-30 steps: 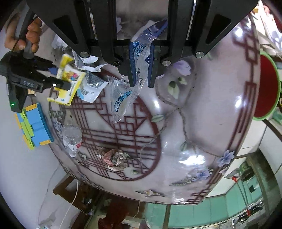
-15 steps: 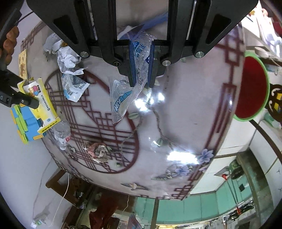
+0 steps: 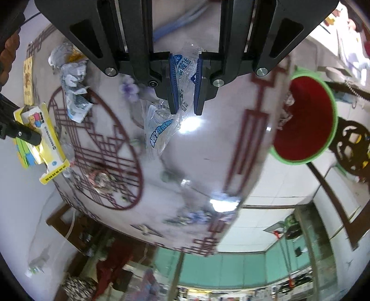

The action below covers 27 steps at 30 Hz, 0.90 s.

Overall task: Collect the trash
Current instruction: 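Carry the wrapper and yellow box over the red bucket and release both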

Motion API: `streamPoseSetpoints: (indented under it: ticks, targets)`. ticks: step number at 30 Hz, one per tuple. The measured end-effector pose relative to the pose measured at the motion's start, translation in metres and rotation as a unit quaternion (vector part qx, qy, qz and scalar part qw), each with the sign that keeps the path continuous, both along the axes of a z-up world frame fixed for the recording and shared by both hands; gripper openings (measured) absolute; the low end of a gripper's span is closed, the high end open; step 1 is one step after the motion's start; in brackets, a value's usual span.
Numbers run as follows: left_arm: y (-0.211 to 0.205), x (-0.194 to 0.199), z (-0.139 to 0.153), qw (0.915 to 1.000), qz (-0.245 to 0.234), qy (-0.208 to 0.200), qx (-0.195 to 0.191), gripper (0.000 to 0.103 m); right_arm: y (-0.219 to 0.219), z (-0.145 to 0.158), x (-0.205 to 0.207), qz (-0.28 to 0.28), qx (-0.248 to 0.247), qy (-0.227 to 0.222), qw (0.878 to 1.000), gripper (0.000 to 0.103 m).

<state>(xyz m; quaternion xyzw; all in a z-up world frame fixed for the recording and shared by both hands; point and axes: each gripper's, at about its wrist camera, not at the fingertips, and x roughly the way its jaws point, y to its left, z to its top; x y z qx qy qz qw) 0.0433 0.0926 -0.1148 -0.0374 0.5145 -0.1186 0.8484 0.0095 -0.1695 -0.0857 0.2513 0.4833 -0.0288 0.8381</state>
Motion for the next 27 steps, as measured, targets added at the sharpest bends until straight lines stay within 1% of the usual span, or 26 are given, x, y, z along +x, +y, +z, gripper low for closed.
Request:
streamPoseSetpoints:
  ticks: [3,8,15,27]
  targets:
    - [0.025,0.002,0.000,0.9998,0.019,-0.006,0.007,0.013,0.024,0.003,0.006,0.019,-0.015,-0.003,1.000,0.044]
    - [0.060,0.007,-0.006,0.9991,0.041,-0.001,0.009,0.013,0.066,0.003,0.015,0.048,-0.027,-0.002,0.998,0.044]
    - [0.106,0.016,-0.014,0.9980,0.062,0.001,0.014,0.013,0.118,0.003,0.025,0.083,-0.052,-0.007,0.995,0.044]
    - [0.168,0.031,-0.024,0.9949,0.098,0.005,0.026,0.013,0.200,-0.002,0.042,0.139,-0.049,-0.009,0.989,0.044]
